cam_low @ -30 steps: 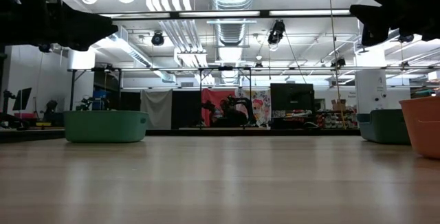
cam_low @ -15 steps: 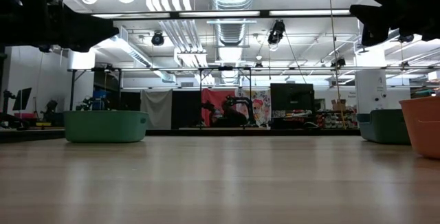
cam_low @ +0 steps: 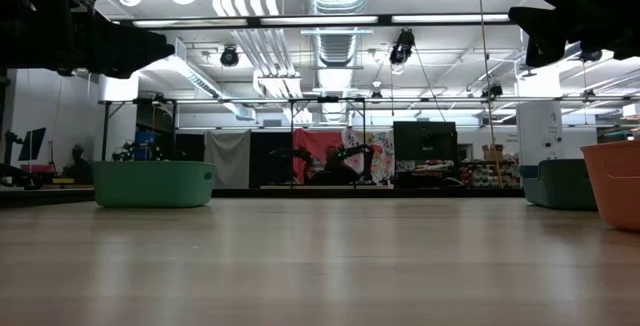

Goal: Sort rubber bands into baskets
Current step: Return to Home Position

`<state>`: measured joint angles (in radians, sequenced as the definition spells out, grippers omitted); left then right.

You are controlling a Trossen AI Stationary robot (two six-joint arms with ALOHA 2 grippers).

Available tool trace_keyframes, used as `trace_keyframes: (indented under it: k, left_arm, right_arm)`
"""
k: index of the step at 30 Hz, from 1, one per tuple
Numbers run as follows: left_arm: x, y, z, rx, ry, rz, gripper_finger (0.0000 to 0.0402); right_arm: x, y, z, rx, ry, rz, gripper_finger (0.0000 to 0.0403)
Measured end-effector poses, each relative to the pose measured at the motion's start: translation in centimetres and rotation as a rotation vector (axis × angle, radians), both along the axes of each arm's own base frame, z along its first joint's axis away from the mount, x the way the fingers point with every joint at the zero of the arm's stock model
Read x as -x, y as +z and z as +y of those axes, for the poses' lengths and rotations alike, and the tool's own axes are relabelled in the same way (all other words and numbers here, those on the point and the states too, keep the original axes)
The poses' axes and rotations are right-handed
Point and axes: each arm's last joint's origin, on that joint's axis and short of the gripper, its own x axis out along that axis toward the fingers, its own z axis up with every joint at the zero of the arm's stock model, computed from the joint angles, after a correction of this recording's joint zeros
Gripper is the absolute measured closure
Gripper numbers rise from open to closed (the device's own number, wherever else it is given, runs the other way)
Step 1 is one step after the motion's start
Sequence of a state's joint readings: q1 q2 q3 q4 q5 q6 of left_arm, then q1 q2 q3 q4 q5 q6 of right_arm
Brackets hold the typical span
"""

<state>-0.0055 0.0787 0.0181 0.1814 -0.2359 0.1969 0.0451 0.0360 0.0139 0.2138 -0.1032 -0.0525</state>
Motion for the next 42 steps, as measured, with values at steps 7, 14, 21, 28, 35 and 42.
trace_keyframes:
  k: [7,14,21,28,35,42]
  left_arm:
    - [-0.12,-0.12,0.0,0.0,0.0,0.015,0.0178]
    - [-0.21,-0.23,0.0,0.0,0.0,0.028,0.0178]
    - [-0.28,-0.3,0.0,0.0,0.0,0.037,0.0178]
    - [-0.34,-0.37,0.0,0.0,0.0,0.045,0.0178]
    - [-0.34,-0.37,0.0,0.0,0.0,0.045,0.0178]
    - [-0.34,-0.37,0.0,0.0,0.0,0.045,0.0178]
  right_arm:
    - [0.0,0.0,0.0,0.0,0.0,0.0,0.0197]
    - [0.0,0.0,0.0,0.0,0.0,0.0,0.0197]
    - [0.0,0.0,0.0,0.0,0.0,0.0,0.0197]
    - [0.0,0.0,0.0,0.0,0.0,0.0,0.0197]
    - [0.0,0.0,0.0,0.0,0.0,0.0,0.0197]
    - [0.0,0.0,0.0,0.0,0.0,0.0,0.0197]
